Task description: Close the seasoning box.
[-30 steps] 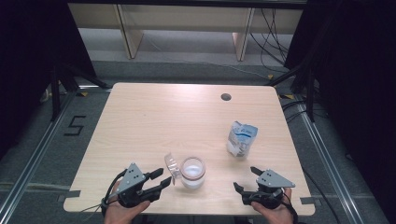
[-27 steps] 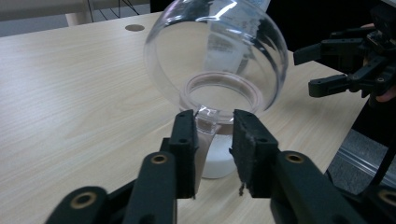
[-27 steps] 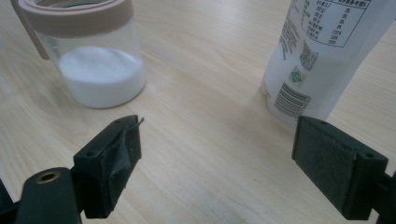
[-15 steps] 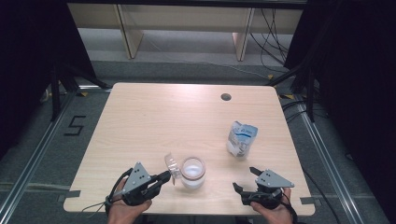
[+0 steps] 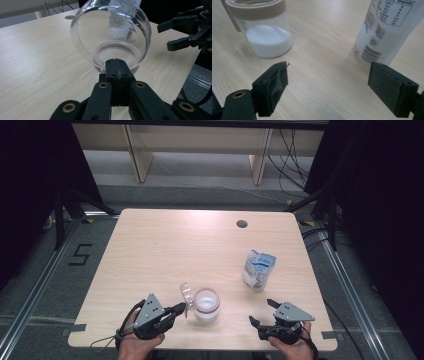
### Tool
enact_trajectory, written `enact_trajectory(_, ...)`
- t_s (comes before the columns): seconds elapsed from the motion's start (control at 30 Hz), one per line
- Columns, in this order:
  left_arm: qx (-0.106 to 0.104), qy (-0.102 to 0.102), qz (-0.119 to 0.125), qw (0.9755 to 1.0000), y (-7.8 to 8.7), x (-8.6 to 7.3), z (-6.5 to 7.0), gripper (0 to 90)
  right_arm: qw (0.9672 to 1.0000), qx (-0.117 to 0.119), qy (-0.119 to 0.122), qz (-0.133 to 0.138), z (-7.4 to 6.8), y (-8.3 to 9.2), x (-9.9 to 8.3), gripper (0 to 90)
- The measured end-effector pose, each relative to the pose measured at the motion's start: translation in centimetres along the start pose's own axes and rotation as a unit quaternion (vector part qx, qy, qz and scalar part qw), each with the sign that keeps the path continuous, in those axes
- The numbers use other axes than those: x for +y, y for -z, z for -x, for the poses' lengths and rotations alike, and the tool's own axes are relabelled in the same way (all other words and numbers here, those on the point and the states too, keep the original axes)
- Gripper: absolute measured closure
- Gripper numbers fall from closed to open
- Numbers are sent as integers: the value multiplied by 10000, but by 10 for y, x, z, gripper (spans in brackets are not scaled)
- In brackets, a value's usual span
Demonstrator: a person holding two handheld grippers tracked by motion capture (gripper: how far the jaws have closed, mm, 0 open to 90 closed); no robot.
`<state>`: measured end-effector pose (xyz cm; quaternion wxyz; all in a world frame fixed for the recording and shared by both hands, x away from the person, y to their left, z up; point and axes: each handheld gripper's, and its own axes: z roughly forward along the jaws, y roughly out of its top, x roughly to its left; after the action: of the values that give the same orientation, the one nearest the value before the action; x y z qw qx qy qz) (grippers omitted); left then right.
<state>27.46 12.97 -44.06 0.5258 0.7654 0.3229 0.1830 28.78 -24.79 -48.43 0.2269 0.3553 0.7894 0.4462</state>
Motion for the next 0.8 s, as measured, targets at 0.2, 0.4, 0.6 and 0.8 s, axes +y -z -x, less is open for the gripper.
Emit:
enact_trajectory(0.2, -8, -10, 22, 10000, -1, 2, 0, 892, 10000, -4, 0, -1, 0, 0, 0, 171)
enact_trajectory(0.4, 1, 24, -34, 10000, -3, 3, 2, 892, 10000, 24, -23, -20, -1, 0, 0, 171)
enact_trajectory(0.6, -52, -84, -32, 9999, -8, 6, 2, 892, 10000, 64, -58, -43, -2, 0, 0, 171)
enact_trajectory(0.8, -99, -108, -54, 9999, -11, 6, 5, 891, 10000, 56, -25, -17, -1, 0, 0, 173)
